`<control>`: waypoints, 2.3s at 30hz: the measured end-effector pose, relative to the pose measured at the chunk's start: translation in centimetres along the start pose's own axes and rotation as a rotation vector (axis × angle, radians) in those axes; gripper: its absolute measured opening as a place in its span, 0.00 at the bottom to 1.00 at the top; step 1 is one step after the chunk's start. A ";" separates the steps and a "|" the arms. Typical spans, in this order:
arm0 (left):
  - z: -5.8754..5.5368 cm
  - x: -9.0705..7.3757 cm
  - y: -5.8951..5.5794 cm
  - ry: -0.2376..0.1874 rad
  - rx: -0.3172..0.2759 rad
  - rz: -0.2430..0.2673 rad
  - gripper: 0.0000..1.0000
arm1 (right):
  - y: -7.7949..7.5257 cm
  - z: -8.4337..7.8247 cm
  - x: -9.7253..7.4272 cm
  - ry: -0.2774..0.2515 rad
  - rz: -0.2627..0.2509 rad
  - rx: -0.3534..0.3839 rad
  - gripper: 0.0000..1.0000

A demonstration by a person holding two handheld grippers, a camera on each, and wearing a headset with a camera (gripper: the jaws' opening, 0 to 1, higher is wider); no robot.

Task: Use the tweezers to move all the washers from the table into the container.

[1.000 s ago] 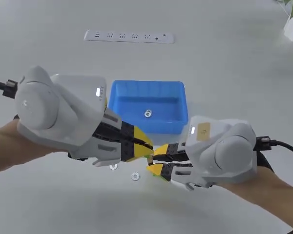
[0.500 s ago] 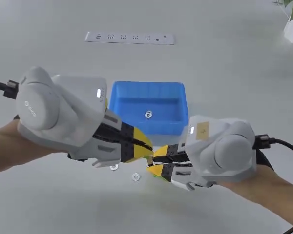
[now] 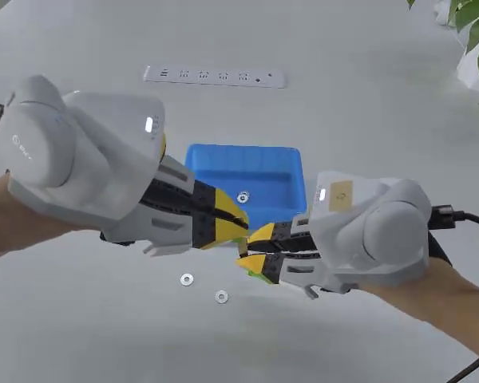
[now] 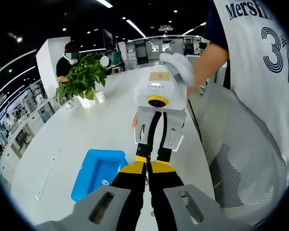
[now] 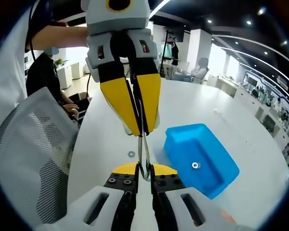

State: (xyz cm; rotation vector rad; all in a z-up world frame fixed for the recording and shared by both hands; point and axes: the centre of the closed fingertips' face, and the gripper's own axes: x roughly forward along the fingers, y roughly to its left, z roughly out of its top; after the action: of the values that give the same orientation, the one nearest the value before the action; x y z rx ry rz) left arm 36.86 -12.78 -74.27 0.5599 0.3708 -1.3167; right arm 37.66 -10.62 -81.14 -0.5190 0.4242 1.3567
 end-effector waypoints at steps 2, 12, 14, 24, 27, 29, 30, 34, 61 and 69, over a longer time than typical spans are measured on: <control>0.3 -0.3 0.4 -0.005 0.002 0.008 0.06 | -0.6 0.5 -0.2 -0.004 -0.012 -0.015 0.10; 1.7 -1.2 3.3 -0.019 0.055 0.052 0.06 | -3.4 2.6 -0.5 -0.023 -0.058 -0.064 0.10; 1.9 -1.3 3.8 -0.019 0.062 0.051 0.06 | -4.1 3.0 -0.4 -0.034 -0.066 -0.066 0.10; 1.8 -1.3 6.5 -0.006 0.094 0.058 0.06 | -6.9 3.7 0.4 -0.056 -0.090 -0.071 0.10; 1.4 -1.1 7.1 0.001 0.092 0.054 0.06 | -7.5 3.6 0.8 -0.059 -0.090 -0.069 0.10; 1.1 -0.9 7.4 0.009 0.092 0.049 0.06 | -7.8 3.5 1.1 -0.058 -0.089 -0.067 0.10; 0.9 -0.8 7.6 0.009 0.086 0.045 0.06 | -8.0 3.4 1.3 -0.056 -0.089 -0.067 0.10; 0.2 0.0 8.3 0.009 0.074 0.037 0.06 | -8.7 2.6 2.0 -0.038 -0.091 -0.066 0.10; -4.3 3.0 9.9 0.021 -0.033 0.004 0.06 | -9.3 -1.3 5.1 0.025 -0.055 0.026 0.10; -5.0 3.2 10.6 0.027 -0.039 0.015 0.06 | -10.0 -1.7 5.5 0.036 -0.065 0.049 0.10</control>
State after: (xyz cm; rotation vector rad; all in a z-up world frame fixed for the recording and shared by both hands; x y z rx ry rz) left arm 48.16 -10.84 -78.24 0.5474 0.4136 -1.2861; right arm 48.48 -8.48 -84.65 -0.5130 0.4646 1.2729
